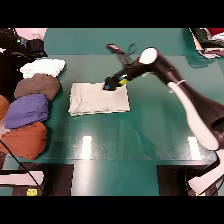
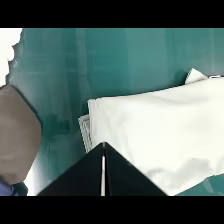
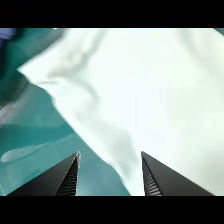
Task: Fold the shirts.
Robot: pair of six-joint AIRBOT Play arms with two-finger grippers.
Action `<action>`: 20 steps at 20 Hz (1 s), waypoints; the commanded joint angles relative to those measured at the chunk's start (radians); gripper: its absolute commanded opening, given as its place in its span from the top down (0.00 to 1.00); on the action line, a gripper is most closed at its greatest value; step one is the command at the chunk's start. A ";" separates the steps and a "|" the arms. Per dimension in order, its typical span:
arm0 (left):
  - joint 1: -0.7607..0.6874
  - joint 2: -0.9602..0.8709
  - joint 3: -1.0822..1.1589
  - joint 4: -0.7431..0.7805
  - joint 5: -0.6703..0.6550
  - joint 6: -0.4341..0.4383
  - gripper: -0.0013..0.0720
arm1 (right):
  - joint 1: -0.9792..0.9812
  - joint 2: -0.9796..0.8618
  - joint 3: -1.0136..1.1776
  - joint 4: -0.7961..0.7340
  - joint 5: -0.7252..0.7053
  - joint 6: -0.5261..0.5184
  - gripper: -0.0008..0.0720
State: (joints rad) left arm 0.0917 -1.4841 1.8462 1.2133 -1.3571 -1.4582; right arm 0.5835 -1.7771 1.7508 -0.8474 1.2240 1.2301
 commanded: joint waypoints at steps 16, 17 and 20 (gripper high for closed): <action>0.001 0.000 0.001 -0.089 0.015 0.020 0.95 | -0.093 -0.291 -0.072 0.349 -0.041 0.019 0.69; 0.001 0.000 0.001 -0.102 0.016 0.023 0.95 | -0.081 -0.292 -0.053 0.348 -0.037 -0.005 0.89; -0.040 0.001 0.001 -0.098 0.021 0.026 0.96 | -0.092 -0.285 0.003 0.348 -0.019 -0.015 0.97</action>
State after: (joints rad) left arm 0.0772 -1.4834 1.8462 1.1275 -1.3392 -1.4380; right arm 0.4831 -2.0499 1.6932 -0.5179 1.1847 1.2377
